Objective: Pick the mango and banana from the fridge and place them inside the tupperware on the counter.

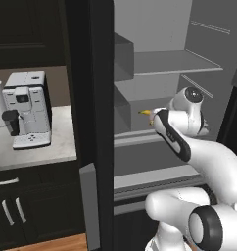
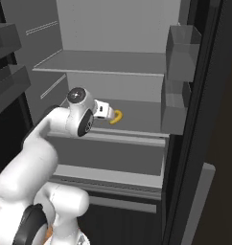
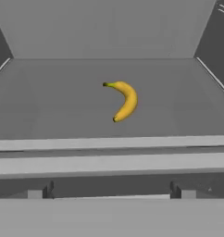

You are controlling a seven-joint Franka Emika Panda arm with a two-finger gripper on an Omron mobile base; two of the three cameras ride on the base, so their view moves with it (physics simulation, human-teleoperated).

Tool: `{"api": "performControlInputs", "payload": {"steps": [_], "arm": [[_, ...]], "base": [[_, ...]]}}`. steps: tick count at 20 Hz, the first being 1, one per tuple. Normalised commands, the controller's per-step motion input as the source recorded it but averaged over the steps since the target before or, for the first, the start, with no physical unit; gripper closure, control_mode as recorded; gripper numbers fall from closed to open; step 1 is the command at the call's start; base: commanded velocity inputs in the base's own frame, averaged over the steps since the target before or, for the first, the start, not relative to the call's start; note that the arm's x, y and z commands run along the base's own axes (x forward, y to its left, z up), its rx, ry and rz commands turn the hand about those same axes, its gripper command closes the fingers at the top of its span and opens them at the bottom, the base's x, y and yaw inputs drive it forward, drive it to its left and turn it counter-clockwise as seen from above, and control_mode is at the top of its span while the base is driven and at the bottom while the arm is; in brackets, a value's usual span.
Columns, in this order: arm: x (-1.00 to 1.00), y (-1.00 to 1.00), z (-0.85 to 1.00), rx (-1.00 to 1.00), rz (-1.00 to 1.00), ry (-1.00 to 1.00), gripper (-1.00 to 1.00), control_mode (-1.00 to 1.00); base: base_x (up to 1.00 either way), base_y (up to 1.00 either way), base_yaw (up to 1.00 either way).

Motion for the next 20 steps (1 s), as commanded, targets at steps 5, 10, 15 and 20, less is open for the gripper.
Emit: {"api": "performControlInputs", "payload": {"steps": [5, 10, 15, 20], "arm": [[0.4, -0.06, -0.33, 0.0, 0.0, 0.02, -1.0, -1.0], [0.38, -0.07, -0.22, 0.0, 0.0, 0.0, -1.0, -1.0], [0.32, -0.15, -0.13, 0.0, 0.0, 0.0, -1.0, -1.0], [0.32, -0.17, -0.21, 0.0, -0.01, 0.01, -1.0, -1.0]], "base": [[0.0, 0.0, 0.0], [0.0, 0.0, 0.0], [0.0, 0.0, 0.0], [0.0, 0.0, 0.0]]}}
